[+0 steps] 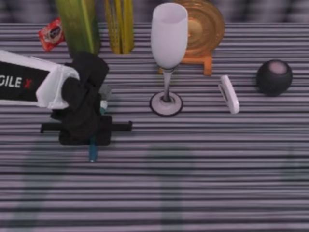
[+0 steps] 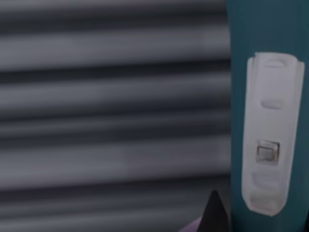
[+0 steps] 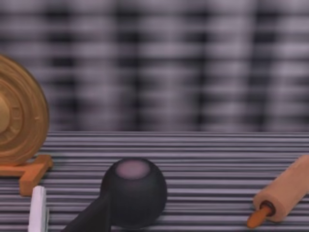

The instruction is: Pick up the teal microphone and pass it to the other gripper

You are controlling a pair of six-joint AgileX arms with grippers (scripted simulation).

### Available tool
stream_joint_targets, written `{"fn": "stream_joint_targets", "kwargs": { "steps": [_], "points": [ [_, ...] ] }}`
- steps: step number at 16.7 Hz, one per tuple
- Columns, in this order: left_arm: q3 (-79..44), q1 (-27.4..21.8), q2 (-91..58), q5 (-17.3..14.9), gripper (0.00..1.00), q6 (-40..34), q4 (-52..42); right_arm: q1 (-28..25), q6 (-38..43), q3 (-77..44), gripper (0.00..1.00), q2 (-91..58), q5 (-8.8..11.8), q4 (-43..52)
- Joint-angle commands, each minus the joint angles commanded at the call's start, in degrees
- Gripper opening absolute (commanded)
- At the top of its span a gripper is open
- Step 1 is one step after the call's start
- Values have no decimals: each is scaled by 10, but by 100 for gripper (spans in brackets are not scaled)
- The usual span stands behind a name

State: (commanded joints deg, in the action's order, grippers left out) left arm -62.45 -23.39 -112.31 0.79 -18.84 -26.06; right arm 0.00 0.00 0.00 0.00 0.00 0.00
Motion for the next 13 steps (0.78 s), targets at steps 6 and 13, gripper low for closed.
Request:
{"fn": "stream_joint_targets", "kwargs": {
  "steps": [6, 13],
  "points": [
    [57, 6, 48, -80, 0, 59, 231, 0, 0, 0, 100, 0, 0, 0],
    [156, 17, 136, -195, 0, 145, 578, 0, 0, 0, 100, 0, 0, 0]
  ]
}}
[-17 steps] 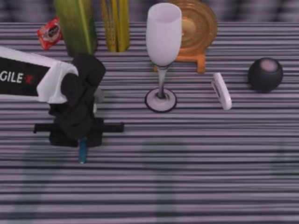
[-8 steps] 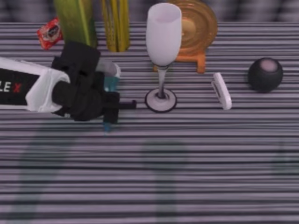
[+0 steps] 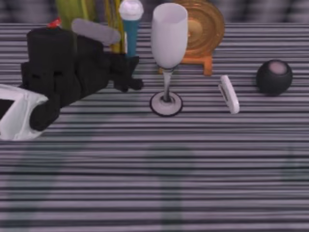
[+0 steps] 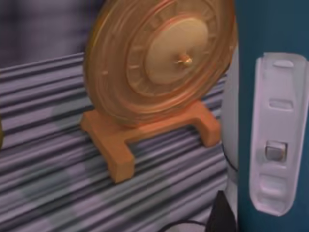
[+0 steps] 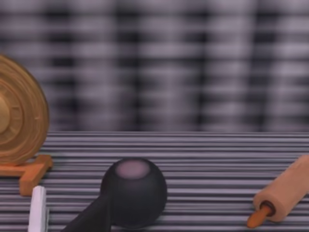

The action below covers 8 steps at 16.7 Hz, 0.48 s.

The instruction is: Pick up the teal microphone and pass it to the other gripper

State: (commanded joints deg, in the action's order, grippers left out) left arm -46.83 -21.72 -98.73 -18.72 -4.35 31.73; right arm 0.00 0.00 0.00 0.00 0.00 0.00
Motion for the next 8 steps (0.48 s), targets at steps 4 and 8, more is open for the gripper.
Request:
{"fn": "stream_joint_targets", "kwargs": {
  "steps": [4, 8],
  "points": [
    [41, 7, 54, -48, 0, 39, 136, 0, 0, 0, 100, 0, 0, 0],
    [54, 9, 75, -64, 0, 54, 177, 0, 0, 0, 100, 0, 0, 0]
  ]
}}
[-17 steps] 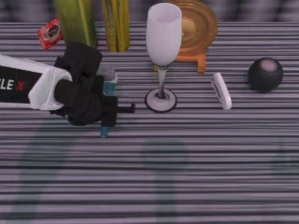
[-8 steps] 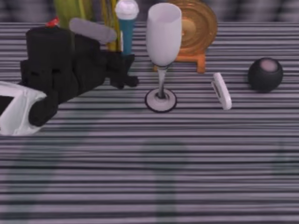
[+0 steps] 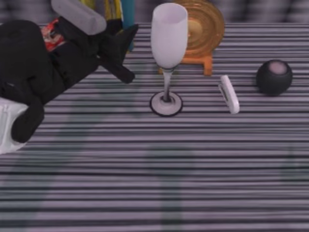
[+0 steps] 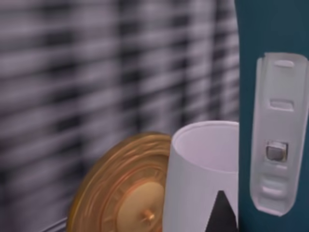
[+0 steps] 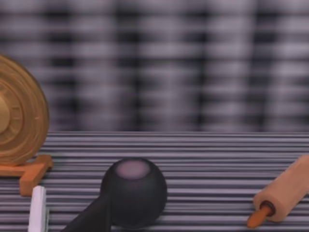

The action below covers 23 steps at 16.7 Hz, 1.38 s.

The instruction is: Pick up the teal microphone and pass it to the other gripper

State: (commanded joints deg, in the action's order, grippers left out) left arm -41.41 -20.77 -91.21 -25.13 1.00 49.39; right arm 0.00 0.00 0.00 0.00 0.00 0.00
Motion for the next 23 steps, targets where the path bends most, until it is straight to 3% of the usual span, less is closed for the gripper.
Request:
{"fn": "stream_joint_targets", "kwargs": {
  "steps": [5, 12, 14, 23],
  "points": [
    [-2, -12, -2, 10, 0, -1, 3, 0, 0, 0, 100, 0, 0, 0],
    [6, -129, 6, 138, 0, -18, 60, 0, 0, 0, 100, 0, 0, 0],
    [8, -149, 8, 159, 0, -21, 70, 0, 0, 0, 100, 0, 0, 0],
    [8, -150, 8, 160, 0, -21, 70, 0, 0, 0, 100, 0, 0, 0]
  ]
}}
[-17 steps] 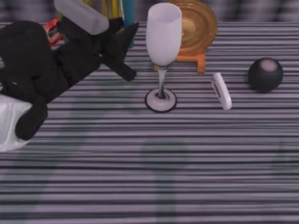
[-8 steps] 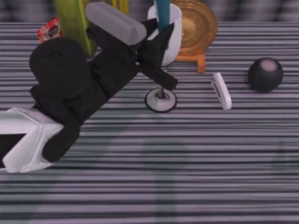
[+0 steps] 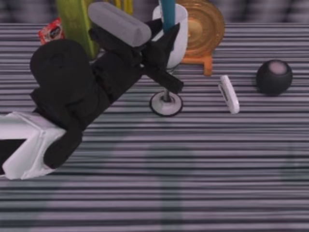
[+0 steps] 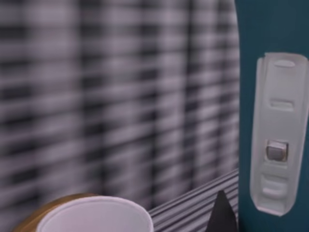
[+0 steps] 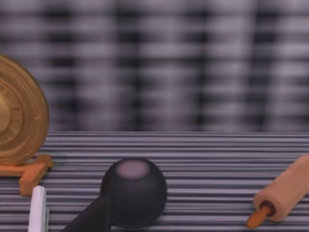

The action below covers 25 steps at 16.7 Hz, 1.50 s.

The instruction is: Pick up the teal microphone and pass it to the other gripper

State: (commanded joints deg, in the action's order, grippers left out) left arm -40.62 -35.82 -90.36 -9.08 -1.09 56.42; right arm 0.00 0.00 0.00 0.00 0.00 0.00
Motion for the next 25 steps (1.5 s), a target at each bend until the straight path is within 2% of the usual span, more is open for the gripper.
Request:
{"fn": "stream_joint_targets", "kwargs": {
  "steps": [4, 7, 10, 16, 19, 22, 25],
  "points": [
    [0, 0, 0, 0, 0, 0, 0, -3, -1, -5, 100, -7, 6, -3],
    [0, 0, 0, 0, 0, 0, 0, -20, -7, -44, 100, -62, 45, -23],
    [0, 0, 0, 0, 0, 0, 0, -49, -15, -113, 100, -173, 111, -62],
    [0, 0, 0, 0, 0, 0, 0, -119, -27, -296, 100, -472, 270, -170],
    [0, 0, 0, 0, 0, 0, 0, -151, -34, -382, 100, -609, 343, -221],
    [0, 0, 0, 0, 0, 0, 0, -175, -40, -444, 100, -709, 400, -257],
    [0, 0, 0, 0, 0, 0, 0, -189, -42, -477, 100, -766, 433, -274]
  ]
}}
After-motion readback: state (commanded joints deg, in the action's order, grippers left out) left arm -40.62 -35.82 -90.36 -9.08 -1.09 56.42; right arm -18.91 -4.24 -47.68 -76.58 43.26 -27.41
